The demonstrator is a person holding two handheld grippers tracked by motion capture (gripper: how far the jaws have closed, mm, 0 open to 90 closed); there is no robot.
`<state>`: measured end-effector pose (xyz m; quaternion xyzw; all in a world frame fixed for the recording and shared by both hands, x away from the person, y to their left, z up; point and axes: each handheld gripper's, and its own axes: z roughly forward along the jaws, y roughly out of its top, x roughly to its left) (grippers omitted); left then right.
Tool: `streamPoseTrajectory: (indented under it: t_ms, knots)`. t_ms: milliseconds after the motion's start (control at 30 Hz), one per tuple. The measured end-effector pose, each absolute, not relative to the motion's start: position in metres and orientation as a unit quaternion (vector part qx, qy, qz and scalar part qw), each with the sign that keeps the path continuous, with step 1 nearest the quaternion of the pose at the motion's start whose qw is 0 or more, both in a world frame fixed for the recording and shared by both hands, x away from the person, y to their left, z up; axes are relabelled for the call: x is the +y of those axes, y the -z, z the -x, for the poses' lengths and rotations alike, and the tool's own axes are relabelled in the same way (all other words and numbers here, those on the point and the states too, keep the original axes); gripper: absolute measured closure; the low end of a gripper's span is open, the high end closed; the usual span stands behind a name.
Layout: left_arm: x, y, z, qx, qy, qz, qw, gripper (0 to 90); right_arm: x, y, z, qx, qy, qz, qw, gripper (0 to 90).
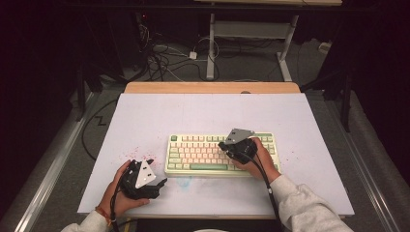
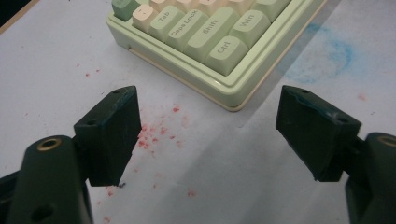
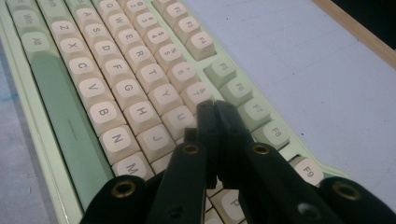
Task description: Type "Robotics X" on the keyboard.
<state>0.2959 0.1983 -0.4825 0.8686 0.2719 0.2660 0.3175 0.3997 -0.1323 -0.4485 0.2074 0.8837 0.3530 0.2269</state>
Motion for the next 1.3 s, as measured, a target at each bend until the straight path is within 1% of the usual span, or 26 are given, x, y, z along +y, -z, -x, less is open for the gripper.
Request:
streamPoseTrajectory:
  t_ms: [167, 233, 300, 367, 400, 433, 500, 533, 567, 600, 667, 700, 733, 767, 800, 933, 1033, 1067, 1100, 1133, 1167, 1200, 1233, 1267, 1300]
  knots:
    - [0.199, 0.484, -0.296, 0.273, -0.267, -0.871, 0.309, 23.5, -0.135, 0.446, -0.398, 0.881, -0.362, -0.206, 0.224, 84.5]
    - [0.199, 0.484, -0.297, 0.274, -0.266, -0.871, 0.309, 25.1, -0.136, 0.444, -0.397, 0.877, -0.369, -0.207, 0.228, 79.9]
    - [0.199, 0.484, -0.297, 0.274, -0.263, -0.871, 0.311, 26.3, -0.137, 0.442, -0.395, 0.873, -0.378, -0.206, 0.23, 72.5]
    - [0.199, 0.484, -0.297, 0.276, -0.264, -0.871, 0.309, 27.1, -0.137, 0.442, -0.394, 0.871, -0.383, -0.207, 0.23, 71.1]
    - [0.2, 0.484, -0.298, 0.276, -0.261, -0.872, 0.308, 28.0, -0.138, 0.44, -0.393, 0.869, -0.385, -0.206, 0.232, 64.8]
    - [0.2, 0.484, -0.298, 0.275, -0.26, -0.873, 0.308, 29.4, -0.138, 0.44, -0.392, 0.867, -0.389, -0.206, 0.234, 61.7]
    - [0.2, 0.484, -0.298, 0.276, -0.259, -0.873, 0.307, 29.6, -0.139, 0.439, -0.391, 0.865, -0.395, -0.205, 0.234, 60.3]
    - [0.2, 0.484, -0.298, 0.277, -0.258, -0.873, 0.308, 30.0, -0.14, 0.437, -0.389, 0.858, -0.405, -0.208, 0.238, 52.3]
    - [0.201, 0.484, -0.298, 0.277, -0.256, -0.873, 0.308, 30.0, -0.14, 0.437, -0.389, 0.858, -0.405, -0.208, 0.238, 52.3]
    - [0.201, 0.484, -0.298, 0.278, -0.256, -0.873, 0.308, 31.7, -0.141, 0.435, -0.388, 0.854, -0.412, -0.208, 0.242, 45.3]
    - [0.201, 0.484, -0.298, 0.278, -0.252, -0.874, 0.307, 31.7, -0.141, 0.435, -0.386, 0.85, -0.415, -0.212, 0.246, 36.8]
    - [0.201, 0.484, -0.298, 0.278, -0.252, -0.875, 0.307, 31.7, -0.142, 0.434, -0.385, 0.848, -0.415, -0.215, 0.25, 34.1]
    - [0.201, 0.484, -0.298, 0.279, -0.251, -0.874, 0.308, 31.7, -0.142, 0.434, -0.384, 0.846, -0.416, -0.217, 0.254, 32.2]
    - [0.202, 0.484, -0.298, 0.28, -0.251, -0.874, 0.309, 31.7, -0.142, 0.434, -0.384, 0.846, -0.416, -0.217, 0.254, 32.2]
    - [0.202, 0.484, -0.298, 0.281, -0.248, -0.874, 0.311, 30.9, -0.144, 0.433, -0.383, 0.841, -0.415, -0.227, 0.263, 28.7]
    - [0.203, 0.483, -0.299, 0.282, -0.242, -0.874, 0.313, 31.7, -0.148, 0.432, -0.38, 0.835, -0.423, -0.229, 0.269, 25.2]
    - [0.204, 0.483, -0.299, 0.277, -0.241, -0.877, 0.309, 36.2, -0.149, 0.431, -0.377, 0.833, -0.419, -0.228, 0.28, 24.3]
    - [0.204, 0.482, -0.299, 0.276, -0.238, -0.879, 0.308, 39.2, -0.15, 0.431, -0.376, 0.834, -0.417, -0.225, 0.283, 24.6]
    - [0.205, 0.482, -0.299, 0.275, -0.232, -0.879, 0.311, 43.9, -0.15, 0.431, -0.375, 0.835, -0.416, -0.222, 0.284, 24.8]
    - [0.207, 0.481, -0.3, 0.277, -0.224, -0.88, 0.315, 52.9, -0.152, 0.431, -0.372, 0.834, -0.417, -0.22, 0.287, 24.9]
    - [0.208, 0.48, -0.3, 0.283, -0.216, -0.879, 0.316, 52.9, -0.152, 0.431, -0.372, 0.834, -0.417, -0.22, 0.287, 24.9]
    - [0.209, 0.48, -0.301, 0.285, -0.213, -0.88, 0.316, 62.2, -0.152, 0.431, -0.371, 0.834, -0.417, -0.219, 0.288, 24.9]
    - [0.21, 0.479, -0.301, 0.284, -0.211, -0.881, 0.315, 67.2, -0.154, 0.431, -0.369, 0.833, -0.415, -0.219, 0.292, 24.9]
    - [0.21, 0.479, -0.301, 0.284, -0.208, -0.882, 0.314, 71.1, -0.154, 0.431, -0.369, 0.833, -0.415, -0.219, 0.292, 24.9]
    - [0.21, 0.479, -0.302, 0.285, -0.204, -0.883, 0.312, 71.1, -0.155, 0.432, -0.368, 0.833, -0.413, -0.218, 0.296, 24.9]
